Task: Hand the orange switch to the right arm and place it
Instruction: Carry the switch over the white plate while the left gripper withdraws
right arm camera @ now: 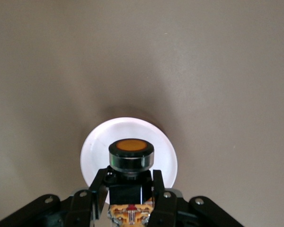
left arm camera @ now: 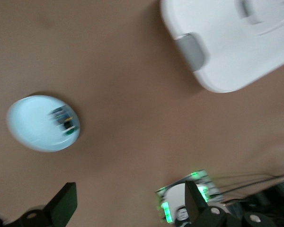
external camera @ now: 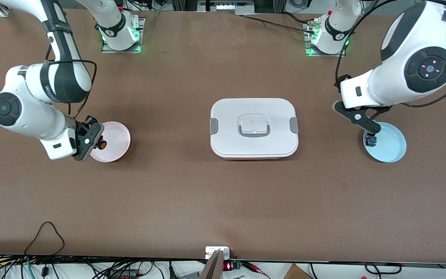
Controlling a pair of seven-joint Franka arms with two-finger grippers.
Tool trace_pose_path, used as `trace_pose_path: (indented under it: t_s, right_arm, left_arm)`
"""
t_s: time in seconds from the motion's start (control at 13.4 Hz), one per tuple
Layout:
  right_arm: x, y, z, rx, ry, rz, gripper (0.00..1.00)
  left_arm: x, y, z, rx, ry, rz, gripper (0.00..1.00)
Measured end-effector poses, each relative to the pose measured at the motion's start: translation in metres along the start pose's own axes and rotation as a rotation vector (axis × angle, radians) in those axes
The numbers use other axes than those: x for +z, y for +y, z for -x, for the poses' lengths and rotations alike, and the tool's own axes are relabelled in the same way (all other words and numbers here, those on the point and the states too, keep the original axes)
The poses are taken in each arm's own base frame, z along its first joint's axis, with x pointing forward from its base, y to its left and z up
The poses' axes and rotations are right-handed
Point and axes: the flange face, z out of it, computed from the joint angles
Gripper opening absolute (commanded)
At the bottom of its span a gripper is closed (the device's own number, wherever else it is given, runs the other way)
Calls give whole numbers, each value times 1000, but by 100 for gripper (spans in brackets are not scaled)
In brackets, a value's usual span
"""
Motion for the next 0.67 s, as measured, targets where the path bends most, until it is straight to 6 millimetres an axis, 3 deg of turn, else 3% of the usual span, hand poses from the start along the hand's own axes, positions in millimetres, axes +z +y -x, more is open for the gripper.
trace_pose_path:
  t_s: [0.22,0.52,0.67]
  right_arm:
    - [27,-1,3,-213,10,44,0]
    - [74,-7,12,-302,-18,86,0]
    - [96,-13,16,-315,-34,82,0]
  left_arm:
    - [-29,-12,9,-133,44,-121,100]
    - [-46,-77,42,-437,248,91,100]
    - [-42,-100,62,-517,357,127,100]
